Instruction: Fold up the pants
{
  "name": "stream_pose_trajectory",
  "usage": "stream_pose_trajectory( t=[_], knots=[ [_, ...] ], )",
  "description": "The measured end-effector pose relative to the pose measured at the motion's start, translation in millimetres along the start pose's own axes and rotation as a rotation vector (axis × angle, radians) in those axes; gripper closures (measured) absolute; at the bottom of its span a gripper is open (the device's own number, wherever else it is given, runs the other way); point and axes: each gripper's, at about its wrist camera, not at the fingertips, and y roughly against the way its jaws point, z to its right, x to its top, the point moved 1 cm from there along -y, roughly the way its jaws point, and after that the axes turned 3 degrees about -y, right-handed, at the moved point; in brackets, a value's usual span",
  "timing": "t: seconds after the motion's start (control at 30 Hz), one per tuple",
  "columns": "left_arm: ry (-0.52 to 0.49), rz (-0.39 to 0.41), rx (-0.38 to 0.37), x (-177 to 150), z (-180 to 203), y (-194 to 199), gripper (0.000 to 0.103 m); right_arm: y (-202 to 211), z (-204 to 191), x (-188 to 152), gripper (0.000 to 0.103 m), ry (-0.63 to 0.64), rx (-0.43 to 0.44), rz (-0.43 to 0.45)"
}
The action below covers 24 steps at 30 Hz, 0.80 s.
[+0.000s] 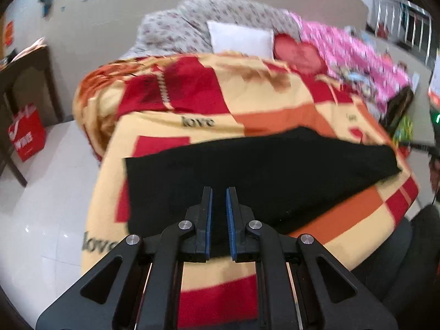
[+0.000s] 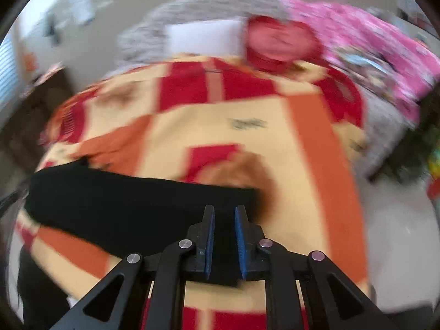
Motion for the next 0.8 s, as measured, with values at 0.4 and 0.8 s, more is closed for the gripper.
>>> stream_pose_trajectory(
  t=[0.4,0.8],
  knots=[
    [0.049,-0.127,-0.02,-27.7,0.6,-32.7,0.094,-73.5,15.3,5.9,0.086,0.029,-0.171,-0.11],
    [0.116,-0.079,-0.003,-32.5,2.6,-29.8,0.094,-67.7,-221.7,55.3,0.086,0.348,0.411,0.014]
  ],
)
